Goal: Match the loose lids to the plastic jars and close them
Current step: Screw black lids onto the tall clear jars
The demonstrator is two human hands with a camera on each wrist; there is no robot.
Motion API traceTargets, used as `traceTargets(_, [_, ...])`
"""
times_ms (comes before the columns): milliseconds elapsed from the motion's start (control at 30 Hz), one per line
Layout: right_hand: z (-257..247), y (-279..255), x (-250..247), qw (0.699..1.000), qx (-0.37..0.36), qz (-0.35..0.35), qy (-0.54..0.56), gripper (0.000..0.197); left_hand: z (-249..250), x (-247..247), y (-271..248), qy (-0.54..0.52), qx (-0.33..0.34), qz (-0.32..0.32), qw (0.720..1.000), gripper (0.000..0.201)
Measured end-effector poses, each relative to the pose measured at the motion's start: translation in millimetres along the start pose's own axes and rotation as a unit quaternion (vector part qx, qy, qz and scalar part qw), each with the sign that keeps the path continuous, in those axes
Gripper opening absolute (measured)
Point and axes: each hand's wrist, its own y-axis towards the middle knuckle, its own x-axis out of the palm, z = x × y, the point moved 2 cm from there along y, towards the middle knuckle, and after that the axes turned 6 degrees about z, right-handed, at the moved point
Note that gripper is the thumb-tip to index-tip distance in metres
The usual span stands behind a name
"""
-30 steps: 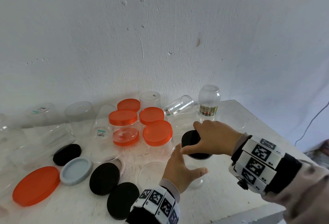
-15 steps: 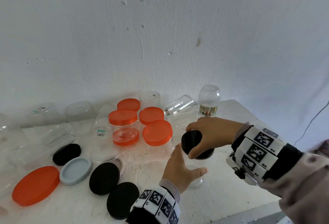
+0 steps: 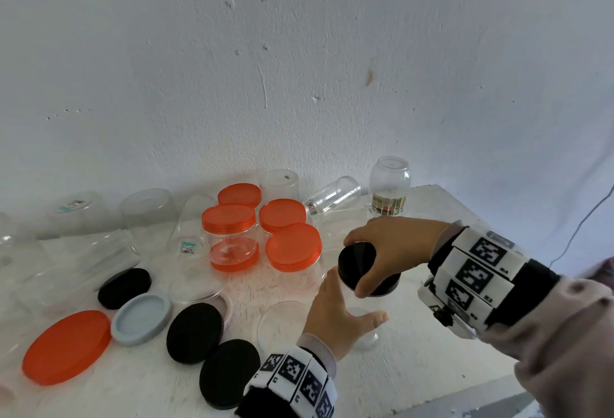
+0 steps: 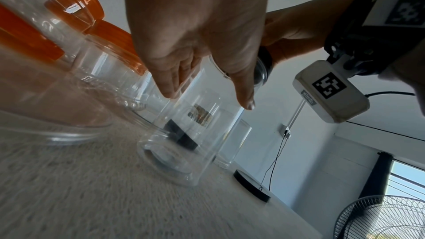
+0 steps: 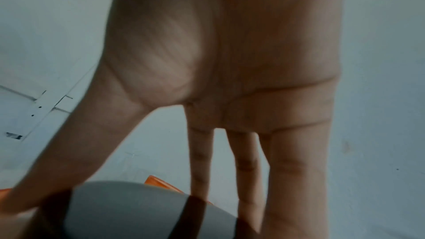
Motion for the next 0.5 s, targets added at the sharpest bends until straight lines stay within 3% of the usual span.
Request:
traceTargets(133, [-2.2,3.5,4.1,0.999,0.031,0.012,-0.017,0.078,-0.8,-0.3,-0.2,-0.001,0.002,0.000,1.000,0.071])
traceTargets(300, [-2.9,0.7,0.0,0.999,-0.005,-0.053,0.005,0.086,0.0,-0.2,-0.6,0.006,-0.003,0.004,1.000,0.079])
traceTargets(400, [-1.9,1.8,-2.0,0.999,-0.023,-0.029,0.012,0.082,0.6,-0.5,-1.2,0.009,0.000,0.005,1.000,0.078])
traceTargets(500, [0.2,2.6,2.3,1.000,0.005,0.016,0.025,0.076,0.6,-0.4,-0.8,0.008,-0.002,-0.001,1.000,0.076])
